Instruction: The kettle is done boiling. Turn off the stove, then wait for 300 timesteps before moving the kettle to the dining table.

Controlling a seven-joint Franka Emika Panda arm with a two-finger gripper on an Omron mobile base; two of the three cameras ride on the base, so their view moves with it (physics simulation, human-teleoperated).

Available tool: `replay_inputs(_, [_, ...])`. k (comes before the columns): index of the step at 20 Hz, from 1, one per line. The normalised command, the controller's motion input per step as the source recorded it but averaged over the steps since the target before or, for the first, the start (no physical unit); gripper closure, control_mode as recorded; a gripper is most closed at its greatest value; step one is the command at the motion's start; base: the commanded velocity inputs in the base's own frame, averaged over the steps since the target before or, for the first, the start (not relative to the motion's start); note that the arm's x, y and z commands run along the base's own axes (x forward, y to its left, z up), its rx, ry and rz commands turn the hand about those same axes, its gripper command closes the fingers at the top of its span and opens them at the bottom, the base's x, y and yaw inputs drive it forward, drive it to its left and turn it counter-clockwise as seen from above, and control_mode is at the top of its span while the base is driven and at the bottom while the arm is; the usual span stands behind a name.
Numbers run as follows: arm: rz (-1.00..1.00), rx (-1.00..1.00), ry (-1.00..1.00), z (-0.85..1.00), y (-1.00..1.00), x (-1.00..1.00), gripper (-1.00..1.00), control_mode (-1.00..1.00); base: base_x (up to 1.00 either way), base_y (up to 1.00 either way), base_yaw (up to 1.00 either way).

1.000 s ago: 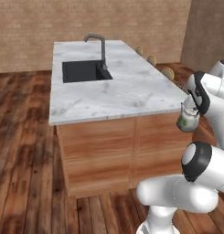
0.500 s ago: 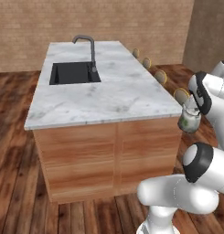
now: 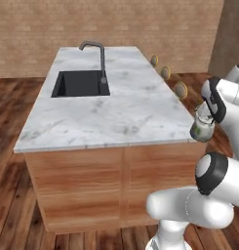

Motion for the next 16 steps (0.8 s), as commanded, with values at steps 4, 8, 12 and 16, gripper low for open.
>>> replay_inputs(4, [0.0,0.0,0.0,0.0,0.0,0.0,1.0,1.0,0.42,-0.56,0.21])
replay_inputs(8, [0.0,0.0,0.0,0.0,0.0,0.0,1.0,1.0,0.37,-0.48,0.23])
replay_inputs(12, [0.0,0.0,0.0,0.0,0.0,0.0,1.0,1.0,0.47,-0.36,0.26])
replay_inputs(16, [0.0,0.0,0.0,0.0,0.0,0.0,1.0,1.0,0.51,-0.34,0.28])
